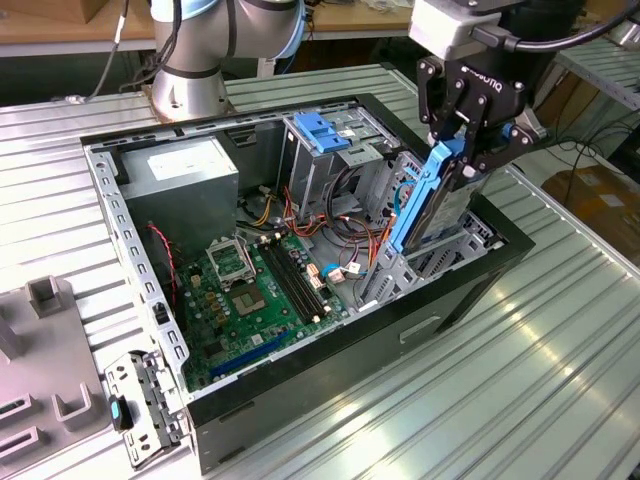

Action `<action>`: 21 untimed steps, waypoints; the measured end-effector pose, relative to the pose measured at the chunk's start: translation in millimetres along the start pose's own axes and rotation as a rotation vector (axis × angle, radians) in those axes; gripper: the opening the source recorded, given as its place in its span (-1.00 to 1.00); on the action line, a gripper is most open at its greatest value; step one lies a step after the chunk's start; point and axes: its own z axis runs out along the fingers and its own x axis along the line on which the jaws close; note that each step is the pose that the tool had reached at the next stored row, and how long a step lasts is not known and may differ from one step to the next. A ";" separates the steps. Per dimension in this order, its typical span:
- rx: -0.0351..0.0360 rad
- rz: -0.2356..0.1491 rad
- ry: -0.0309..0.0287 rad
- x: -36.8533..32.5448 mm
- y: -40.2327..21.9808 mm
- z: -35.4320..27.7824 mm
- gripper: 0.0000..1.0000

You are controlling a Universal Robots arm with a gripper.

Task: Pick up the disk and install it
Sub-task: 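Insert the disk into the insertion slot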

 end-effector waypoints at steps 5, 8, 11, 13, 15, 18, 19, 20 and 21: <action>0.0000 0.000 0.0000 -0.3 1.5 11.2 -0.26; 0.0000 0.000 0.0000 -0.5 2.1 15.9 -0.26; 0.0000 0.000 0.0003 -0.5 2.2 17.2 -0.24; 0.0000 0.000 -0.0001 -0.5 2.3 17.5 0.01; 0.0001 0.000 0.0000 -0.6 2.4 21.0 0.01; 0.0000 0.000 0.0000 -0.8 2.2 27.4 -0.02; 0.0000 0.000 0.0001 -0.9 1.0 29.3 -0.15; -0.0002 0.000 -0.0001 -1.0 -2.0 31.7 -0.28; -0.0016 0.000 0.0001 -1.0 -5.1 33.3 -0.28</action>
